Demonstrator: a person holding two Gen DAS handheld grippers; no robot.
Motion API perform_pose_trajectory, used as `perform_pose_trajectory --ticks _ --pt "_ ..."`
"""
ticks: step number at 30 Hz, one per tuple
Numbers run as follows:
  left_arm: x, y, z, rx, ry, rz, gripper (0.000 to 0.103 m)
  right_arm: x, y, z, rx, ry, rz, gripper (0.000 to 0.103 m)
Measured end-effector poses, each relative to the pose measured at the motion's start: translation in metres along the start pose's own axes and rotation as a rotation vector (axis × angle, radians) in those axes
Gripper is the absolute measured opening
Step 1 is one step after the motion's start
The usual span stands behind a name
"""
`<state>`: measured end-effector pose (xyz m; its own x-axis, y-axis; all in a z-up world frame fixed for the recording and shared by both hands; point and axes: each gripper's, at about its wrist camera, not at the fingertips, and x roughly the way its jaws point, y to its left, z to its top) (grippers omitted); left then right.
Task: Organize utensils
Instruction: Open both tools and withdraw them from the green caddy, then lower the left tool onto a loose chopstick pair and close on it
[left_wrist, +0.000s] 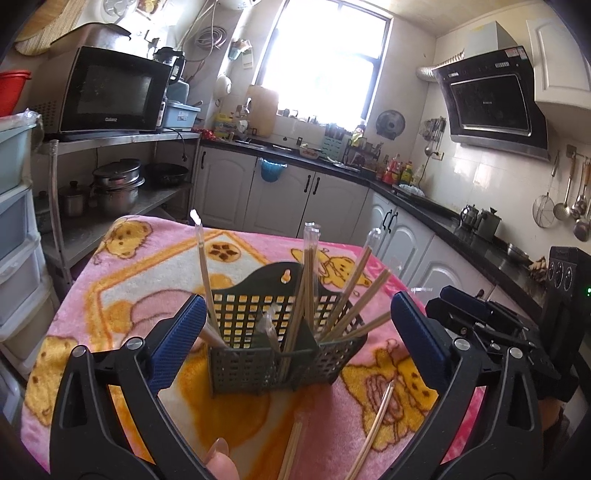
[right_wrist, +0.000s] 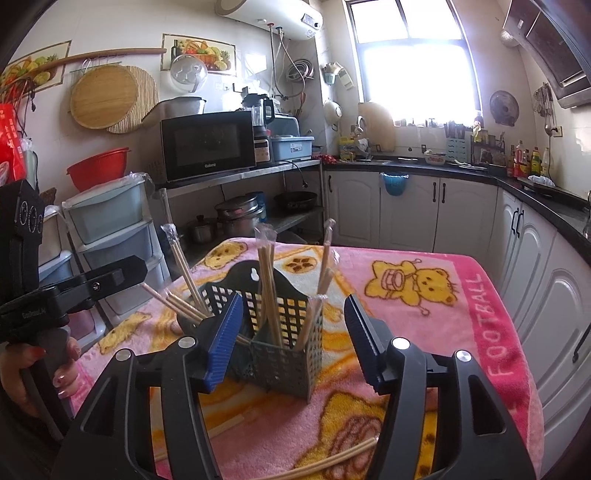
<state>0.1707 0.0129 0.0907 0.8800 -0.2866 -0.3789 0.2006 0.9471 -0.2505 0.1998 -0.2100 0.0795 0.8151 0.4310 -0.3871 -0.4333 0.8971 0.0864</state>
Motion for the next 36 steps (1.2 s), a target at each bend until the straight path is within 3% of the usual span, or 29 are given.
perform_pose_trajectory --ticks 14,36 --pt "0.012 -0.002 -0.028 0.001 0.082 0.000 0.092 0.002 -0.007 -0.024 0.016 0.063 -0.013 0.057" --pt "0.068 -0.012 -0.081 0.044 0.307 -0.009 0.092 0.019 -0.030 -0.065 0.056 0.191 -0.060 0.059"
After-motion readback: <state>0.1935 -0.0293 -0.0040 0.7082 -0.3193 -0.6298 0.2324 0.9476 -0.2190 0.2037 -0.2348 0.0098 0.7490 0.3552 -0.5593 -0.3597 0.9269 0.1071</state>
